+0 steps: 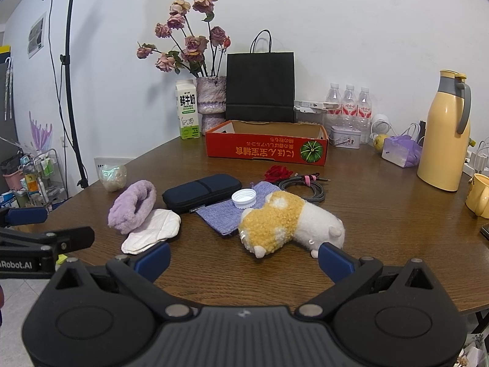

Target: Organize objects

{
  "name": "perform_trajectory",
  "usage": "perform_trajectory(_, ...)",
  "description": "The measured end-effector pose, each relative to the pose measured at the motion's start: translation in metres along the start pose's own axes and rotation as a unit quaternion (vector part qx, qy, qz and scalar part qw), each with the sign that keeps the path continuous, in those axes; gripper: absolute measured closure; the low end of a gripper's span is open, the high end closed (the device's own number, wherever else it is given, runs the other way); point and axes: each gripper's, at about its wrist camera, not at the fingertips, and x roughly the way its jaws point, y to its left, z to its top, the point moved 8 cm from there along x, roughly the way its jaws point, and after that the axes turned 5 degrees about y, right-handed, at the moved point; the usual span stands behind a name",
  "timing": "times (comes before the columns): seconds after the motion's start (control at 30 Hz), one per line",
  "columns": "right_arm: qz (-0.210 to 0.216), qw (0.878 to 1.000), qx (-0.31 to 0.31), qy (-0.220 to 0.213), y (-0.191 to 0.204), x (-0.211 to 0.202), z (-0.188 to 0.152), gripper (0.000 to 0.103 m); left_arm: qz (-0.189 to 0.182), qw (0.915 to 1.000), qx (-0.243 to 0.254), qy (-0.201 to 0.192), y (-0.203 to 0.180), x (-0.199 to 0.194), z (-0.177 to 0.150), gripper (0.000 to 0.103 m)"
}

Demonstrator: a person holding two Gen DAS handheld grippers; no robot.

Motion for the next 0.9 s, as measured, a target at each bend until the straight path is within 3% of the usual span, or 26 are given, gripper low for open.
perform_trajectory(0.9, 0.0, 1.0, 0.0, 0.002, 0.0003, 0.0009, -0.0018, 0.0, -0.001, 1.0, -0.001, 0.001, -0.0004, -0.0006, -0.0019, 0.0)
